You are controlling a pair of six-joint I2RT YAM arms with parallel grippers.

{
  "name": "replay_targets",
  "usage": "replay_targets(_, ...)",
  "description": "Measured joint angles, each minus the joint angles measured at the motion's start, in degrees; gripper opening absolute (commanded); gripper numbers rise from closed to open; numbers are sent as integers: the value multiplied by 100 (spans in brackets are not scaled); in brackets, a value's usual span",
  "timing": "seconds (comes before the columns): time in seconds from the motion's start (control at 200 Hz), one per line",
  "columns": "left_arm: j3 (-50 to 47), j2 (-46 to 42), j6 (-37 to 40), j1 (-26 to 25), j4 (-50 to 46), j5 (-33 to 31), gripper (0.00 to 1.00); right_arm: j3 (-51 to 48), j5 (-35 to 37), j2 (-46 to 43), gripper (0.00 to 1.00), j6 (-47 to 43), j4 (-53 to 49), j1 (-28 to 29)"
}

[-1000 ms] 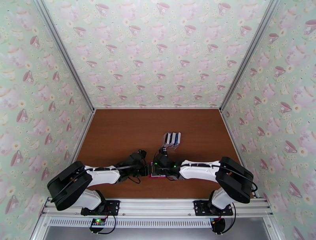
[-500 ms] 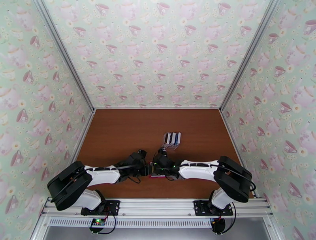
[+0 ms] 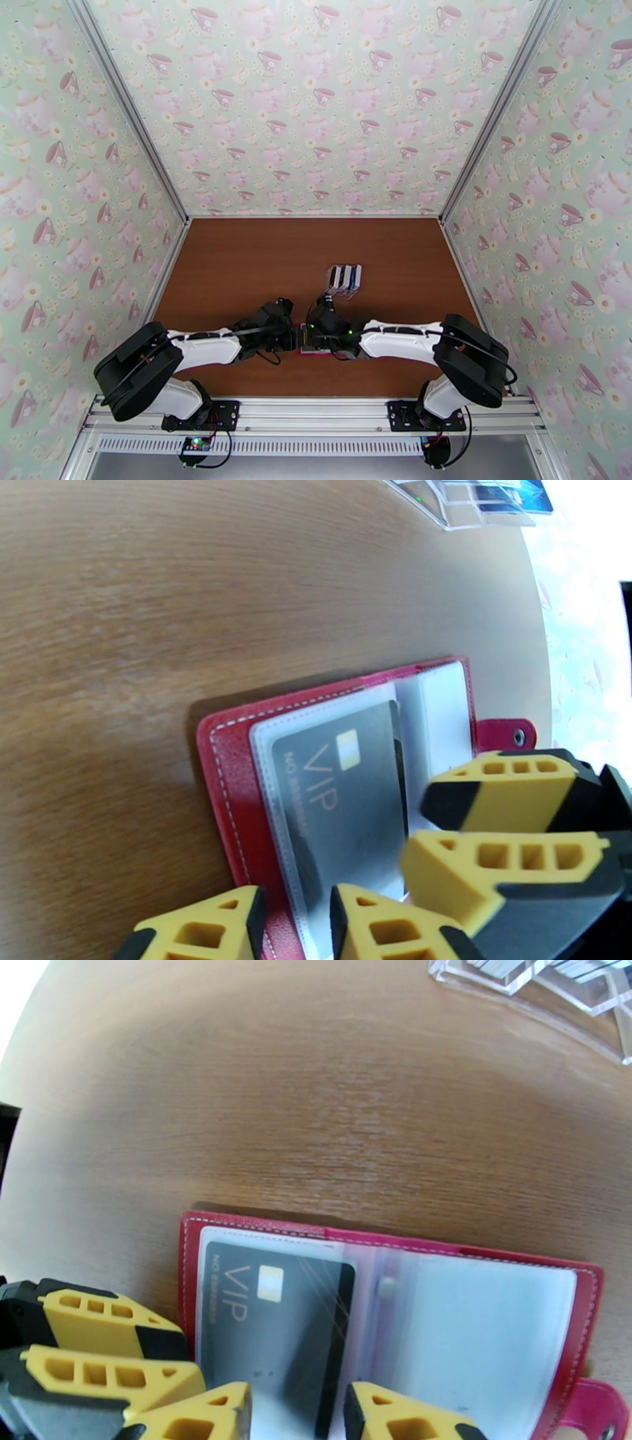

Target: Put the credit cards into the card holder

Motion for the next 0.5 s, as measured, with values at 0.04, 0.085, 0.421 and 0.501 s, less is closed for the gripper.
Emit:
replay_targets(0.04,26,-11,37,2,-66,-2,32,2,2,-37,39,-4,-35,-15)
replay_targets(0.085,55,-31,50,11,-155,-4,32,2,4,-74,39,-20,-76,-42)
replay_targets(0.421,396,-37,282,76,-809,-153,37,42,107,-254,40,-282,-356,-348)
replay_targets(0.501,472,-37,330,96,-901,-155,38,44,107,-254,39,-332,-363,-439)
